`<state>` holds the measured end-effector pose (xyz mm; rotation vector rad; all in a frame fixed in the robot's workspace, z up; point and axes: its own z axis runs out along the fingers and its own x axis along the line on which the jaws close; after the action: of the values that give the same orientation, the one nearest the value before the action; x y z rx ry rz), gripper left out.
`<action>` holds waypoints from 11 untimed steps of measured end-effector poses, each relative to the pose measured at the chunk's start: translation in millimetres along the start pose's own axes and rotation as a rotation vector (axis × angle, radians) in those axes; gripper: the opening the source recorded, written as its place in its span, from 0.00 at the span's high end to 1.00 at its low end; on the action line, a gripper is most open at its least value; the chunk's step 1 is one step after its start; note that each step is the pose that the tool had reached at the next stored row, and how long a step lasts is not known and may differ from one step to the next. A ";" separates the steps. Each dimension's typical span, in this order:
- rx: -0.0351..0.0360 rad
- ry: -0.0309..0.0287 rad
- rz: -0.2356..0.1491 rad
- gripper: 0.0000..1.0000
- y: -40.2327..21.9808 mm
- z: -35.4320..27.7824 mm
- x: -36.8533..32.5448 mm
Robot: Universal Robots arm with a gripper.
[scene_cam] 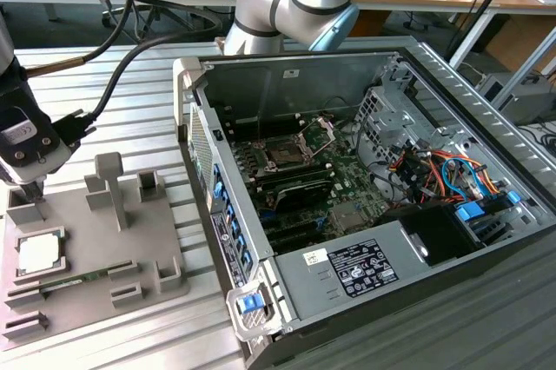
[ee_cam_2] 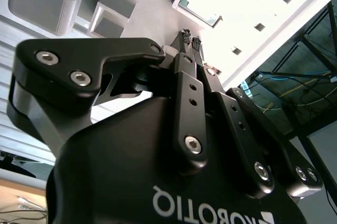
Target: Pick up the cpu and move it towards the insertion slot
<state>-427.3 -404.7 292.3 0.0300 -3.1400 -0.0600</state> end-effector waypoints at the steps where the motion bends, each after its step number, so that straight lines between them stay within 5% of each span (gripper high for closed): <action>1: 0.0000 0.0000 0.000 0.89 0.0 0.3 0.0; 11: 0.0000 0.0001 0.000 0.89 -0.1 3.1 1.9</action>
<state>-429.3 -404.8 289.2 0.0301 -3.1400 -0.0600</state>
